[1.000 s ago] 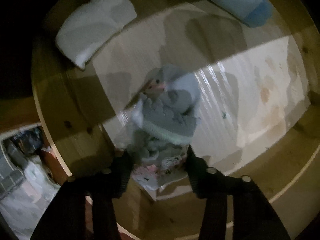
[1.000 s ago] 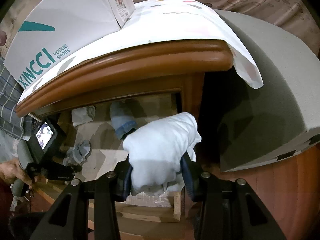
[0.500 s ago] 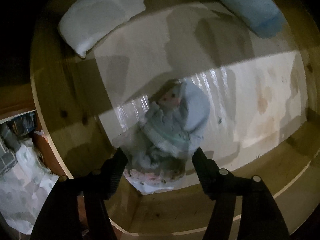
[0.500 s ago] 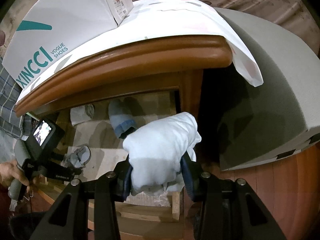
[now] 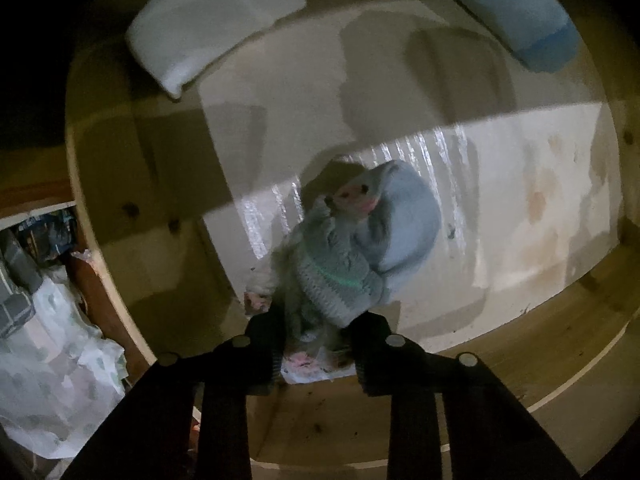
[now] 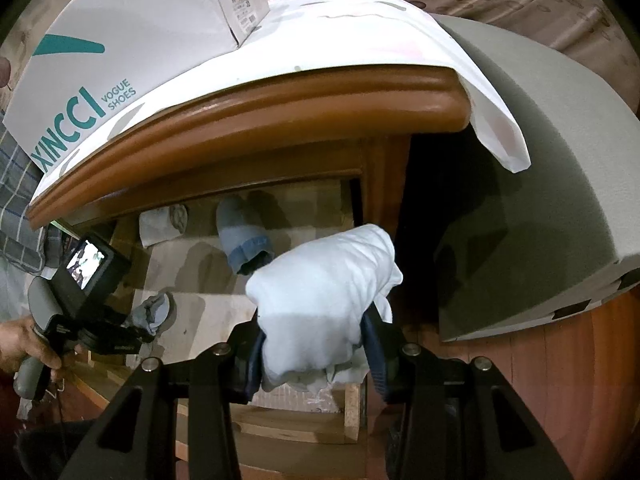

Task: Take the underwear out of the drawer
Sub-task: 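Lift the floral underwear with the left tool while the right tool holds the white underwear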

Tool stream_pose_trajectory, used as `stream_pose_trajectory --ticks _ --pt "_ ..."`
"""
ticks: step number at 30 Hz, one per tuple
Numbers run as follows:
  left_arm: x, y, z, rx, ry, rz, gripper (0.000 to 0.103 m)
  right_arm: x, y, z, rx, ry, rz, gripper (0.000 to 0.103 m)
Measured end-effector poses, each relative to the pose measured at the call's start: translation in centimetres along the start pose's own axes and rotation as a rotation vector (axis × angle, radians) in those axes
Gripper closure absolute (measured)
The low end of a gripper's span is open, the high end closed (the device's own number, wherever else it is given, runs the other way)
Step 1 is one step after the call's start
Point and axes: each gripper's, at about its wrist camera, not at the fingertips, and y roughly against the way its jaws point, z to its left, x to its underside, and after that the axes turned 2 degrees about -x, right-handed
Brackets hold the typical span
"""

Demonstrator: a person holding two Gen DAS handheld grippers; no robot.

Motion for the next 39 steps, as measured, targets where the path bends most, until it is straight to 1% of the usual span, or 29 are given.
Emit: stream_pose_trajectory --ticks 5,10,18,23,27,31,33,34,36,39 --pt "0.8 1.4 0.5 -0.001 0.009 -0.037 0.081 -0.1 -0.1 -0.1 -0.001 -0.002 0.004 0.06" --pt "2.3 2.8 0.7 0.023 0.02 -0.075 0.081 0.1 -0.4 0.3 0.001 0.021 0.013 0.061" --pt "3.8 5.2 0.3 0.01 0.023 -0.13 0.081 0.2 -0.9 0.3 0.009 0.035 0.028 0.06" --pt "5.4 6.9 0.0 0.005 0.009 -0.166 0.081 0.1 -1.1 0.4 0.01 0.036 0.033 0.06" --pt "7.0 8.8 -0.1 0.004 -0.014 -0.221 0.081 0.0 -1.2 0.5 0.011 0.041 0.034 0.06" --pt "9.2 11.7 -0.3 -0.013 -0.043 -0.325 0.081 0.1 -1.1 0.4 0.013 0.04 0.031 0.06" --pt "10.5 13.9 -0.8 -0.01 -0.059 -0.414 0.081 0.1 -1.2 0.4 0.011 0.038 0.032 0.06" --pt "11.5 15.4 -1.0 -0.01 -0.076 -0.48 0.081 0.1 -1.2 0.4 0.011 0.038 0.034 0.06" --pt "12.7 17.4 -1.0 -0.016 -0.088 -0.563 0.081 0.1 -1.2 0.4 0.011 0.039 0.032 0.06" --pt "13.9 20.0 -0.6 -0.018 -0.069 -0.629 0.081 0.0 -1.2 0.5 0.01 0.041 0.032 0.06"
